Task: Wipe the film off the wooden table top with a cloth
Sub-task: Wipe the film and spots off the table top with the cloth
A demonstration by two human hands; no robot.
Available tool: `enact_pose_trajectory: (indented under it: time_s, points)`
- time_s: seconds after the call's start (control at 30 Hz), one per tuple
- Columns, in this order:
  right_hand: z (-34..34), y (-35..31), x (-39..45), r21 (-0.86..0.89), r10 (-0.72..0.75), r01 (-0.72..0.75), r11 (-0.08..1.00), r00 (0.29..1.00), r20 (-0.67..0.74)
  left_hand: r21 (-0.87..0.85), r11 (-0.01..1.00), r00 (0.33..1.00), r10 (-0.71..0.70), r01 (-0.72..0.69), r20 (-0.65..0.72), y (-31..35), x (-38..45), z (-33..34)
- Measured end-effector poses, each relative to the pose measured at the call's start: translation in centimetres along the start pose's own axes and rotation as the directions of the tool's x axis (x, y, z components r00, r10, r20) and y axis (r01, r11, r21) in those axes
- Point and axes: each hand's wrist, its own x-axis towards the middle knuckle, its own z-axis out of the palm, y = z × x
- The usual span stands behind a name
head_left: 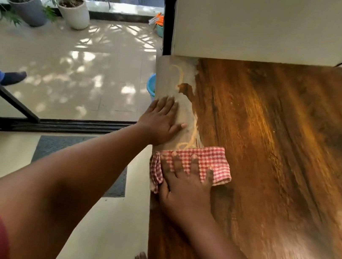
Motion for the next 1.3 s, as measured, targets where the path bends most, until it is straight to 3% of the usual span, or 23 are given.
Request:
enact_pose_trajectory:
  time_s: [0.27, 0.4, 0.53, 0.67, 0.77, 0.97, 1.07, 1.17, 1.3]
  points:
    - [-0.3, 1.2, -4.0, -0.003, -0.060, 0.060, 0.998, 0.996, 0.062, -0.049, 0.999, 1.000, 0.022, -0.021, 0.011, -0.5, 0.7, 0.3]
    - [-1.4, 3.9, -2.0, -0.051, 0.071, -0.067, 0.996, 0.993, 0.093, -0.071, 0.997, 0.996, 0.020, -0.014, 0.087, -0.6, 1.3, -0.1]
    - [-1.9, 1.4, 3.4, -0.031, 0.132, -0.131, 0.991, 0.990, 0.053, -0.099, 0.995, 0.987, -0.012, 0.028, 0.159, -0.4, 1.6, -0.2]
    - [-1.0, -1.6, 1.2, -0.016, -0.031, 0.032, 0.999, 0.998, 0.059, -0.105, 0.994, 0.979, -0.017, 0.039, 0.203, -0.4, 1.9, -0.5]
    - [-1.7, -1.0, -3.0, -0.034, -0.114, 0.122, 0.992, 0.979, 0.172, -0.113, 0.993, 0.974, -0.013, 0.040, 0.226, -0.4, 2.0, -0.8]
    - [-2.8, 1.6, -4.4, -0.038, 0.033, -0.025, 0.999, 0.968, 0.249, -0.105, 0.993, 0.968, -0.033, 0.061, 0.250, -0.1, 1.9, -1.4]
    - [-1.3, -0.4, -1.7, 0.000, 0.091, -0.091, 0.996, 0.988, 0.124, -0.101, 0.992, 0.966, -0.045, 0.072, 0.253, 0.3, 1.7, -1.5]
    - [-1.0, -2.1, -1.0, 0.004, 0.047, -0.048, 0.999, 0.995, 0.088, -0.090, 0.993, 0.970, -0.048, 0.072, 0.240, 0.3, 1.6, -1.4]
    - [-0.4, -0.4, -3.8, 0.014, -0.062, 0.061, 0.998, 0.985, 0.164, -0.121, 0.990, 0.981, -0.045, 0.069, 0.187, 0.2, 1.5, -0.7]
